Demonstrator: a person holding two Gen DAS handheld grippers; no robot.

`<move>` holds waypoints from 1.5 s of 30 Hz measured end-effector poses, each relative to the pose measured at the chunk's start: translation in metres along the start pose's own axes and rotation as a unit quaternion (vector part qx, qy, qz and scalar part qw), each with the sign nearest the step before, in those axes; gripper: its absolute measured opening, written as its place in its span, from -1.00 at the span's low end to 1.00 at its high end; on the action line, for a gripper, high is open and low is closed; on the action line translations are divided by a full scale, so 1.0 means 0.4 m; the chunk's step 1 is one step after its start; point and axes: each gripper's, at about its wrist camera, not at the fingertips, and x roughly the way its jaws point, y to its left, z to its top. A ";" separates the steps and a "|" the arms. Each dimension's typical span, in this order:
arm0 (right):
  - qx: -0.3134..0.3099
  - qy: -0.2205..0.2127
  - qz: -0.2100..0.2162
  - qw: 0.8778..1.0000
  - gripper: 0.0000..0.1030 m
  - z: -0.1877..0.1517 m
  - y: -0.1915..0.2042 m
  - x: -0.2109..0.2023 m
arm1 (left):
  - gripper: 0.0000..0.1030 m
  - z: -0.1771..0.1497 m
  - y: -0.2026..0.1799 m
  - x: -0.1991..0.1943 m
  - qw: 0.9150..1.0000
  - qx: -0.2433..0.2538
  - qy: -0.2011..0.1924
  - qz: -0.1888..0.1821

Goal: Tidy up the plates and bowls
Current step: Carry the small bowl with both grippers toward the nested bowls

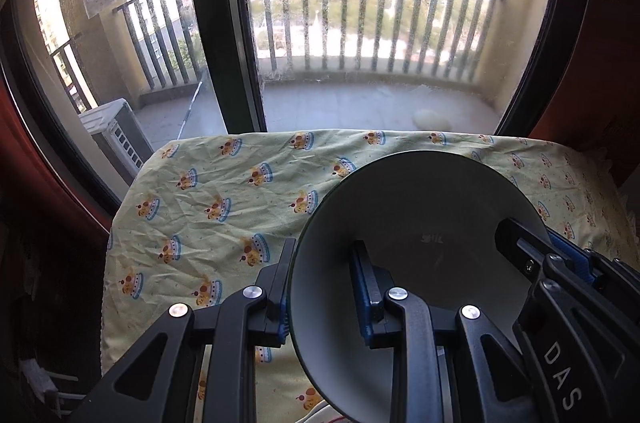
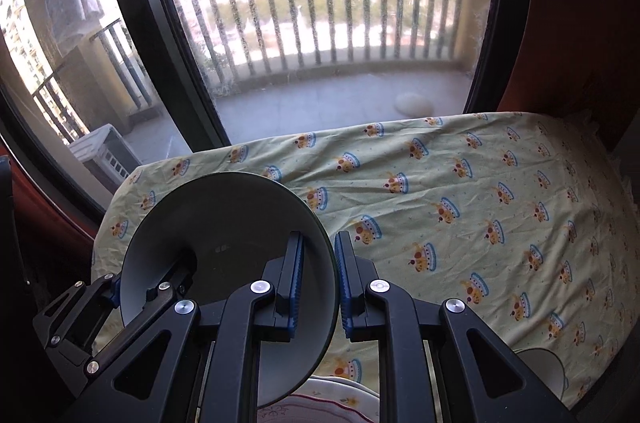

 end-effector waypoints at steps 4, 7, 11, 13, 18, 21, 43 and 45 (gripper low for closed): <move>0.000 -0.002 0.001 1.000 -0.63 -0.027 -0.022 -0.034 | -0.54 -0.029 -0.023 -0.033 1.000 0.003 -0.003 0.002; -0.001 -0.004 0.005 1.000 -0.63 -0.048 -0.044 -0.057 | -0.53 -0.048 -0.045 -0.051 1.000 0.003 -0.005 0.006; -0.003 -0.003 0.016 1.000 -0.63 -0.065 -0.083 -0.078 | -0.54 -0.072 -0.078 -0.073 1.000 -0.006 -0.006 0.016; -0.006 -0.003 0.024 1.000 -0.63 -0.074 -0.106 -0.089 | -0.54 -0.085 -0.099 -0.086 1.000 -0.011 -0.004 0.020; -0.025 -0.007 0.028 0.999 -0.63 -0.087 -0.176 -0.125 | -0.53 -0.111 -0.170 -0.112 1.000 -0.019 -0.005 0.024; -0.035 -0.008 0.030 0.999 -0.63 -0.093 -0.221 -0.142 | -0.53 -0.126 -0.214 -0.120 0.999 -0.025 -0.002 0.024; -0.078 0.009 0.052 0.996 -0.63 -0.180 -0.496 -0.185 | -0.53 -0.259 -0.459 -0.156 0.997 -0.059 0.013 0.040; -0.083 0.012 0.053 0.995 -0.63 -0.193 -0.510 -0.183 | -0.53 -0.274 -0.469 -0.152 0.997 -0.058 0.016 0.041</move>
